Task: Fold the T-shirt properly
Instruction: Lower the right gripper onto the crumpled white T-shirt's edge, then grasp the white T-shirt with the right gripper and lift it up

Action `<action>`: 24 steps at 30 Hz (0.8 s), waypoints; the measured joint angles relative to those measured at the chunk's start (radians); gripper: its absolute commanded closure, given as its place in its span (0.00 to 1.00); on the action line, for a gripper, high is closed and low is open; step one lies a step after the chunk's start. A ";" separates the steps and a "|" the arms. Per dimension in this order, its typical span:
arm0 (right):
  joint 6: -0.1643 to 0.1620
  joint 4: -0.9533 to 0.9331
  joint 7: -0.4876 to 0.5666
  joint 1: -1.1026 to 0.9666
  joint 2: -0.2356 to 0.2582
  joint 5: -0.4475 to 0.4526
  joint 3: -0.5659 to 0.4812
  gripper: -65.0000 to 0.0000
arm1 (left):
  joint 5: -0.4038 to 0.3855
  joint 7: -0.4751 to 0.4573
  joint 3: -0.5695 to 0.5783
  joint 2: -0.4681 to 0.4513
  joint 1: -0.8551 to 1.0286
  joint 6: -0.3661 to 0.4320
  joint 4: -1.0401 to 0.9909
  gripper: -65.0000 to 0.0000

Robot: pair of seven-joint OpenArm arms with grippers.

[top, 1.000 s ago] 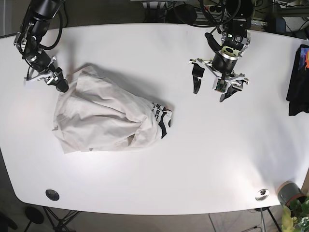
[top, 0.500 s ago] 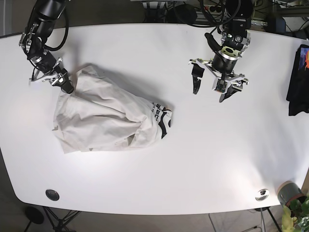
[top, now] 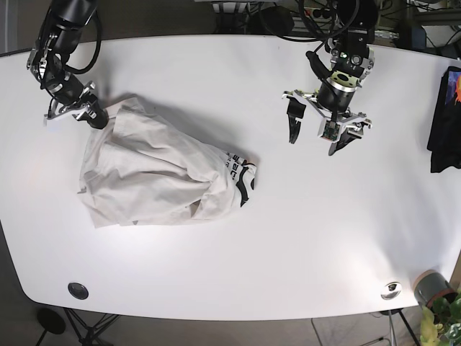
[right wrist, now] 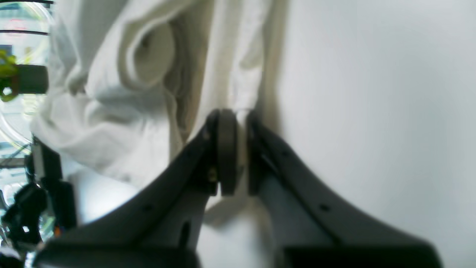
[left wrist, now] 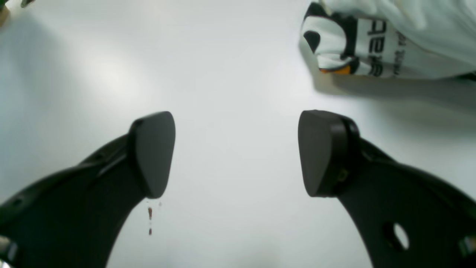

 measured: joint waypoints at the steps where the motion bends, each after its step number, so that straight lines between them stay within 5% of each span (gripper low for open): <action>1: 0.003 0.029 -0.002 -0.012 0.000 0.005 0.002 0.97 | 0.000 0.000 0.000 0.000 -0.006 0.000 0.000 0.26; 10: 0.004 0.348 -0.018 -0.058 0.011 -0.044 -0.002 0.97 | 0.000 0.013 0.046 0.005 -0.091 0.006 0.000 0.26; 15: 0.006 0.467 -0.105 -0.055 0.007 -0.154 -0.002 0.97 | 0.000 0.155 0.116 0.048 -0.194 -0.004 -0.001 0.26; 24: 0.010 0.613 -0.106 -0.050 0.009 -0.178 -0.003 0.97 | 0.000 0.329 0.133 0.191 -0.415 0.003 -0.008 0.26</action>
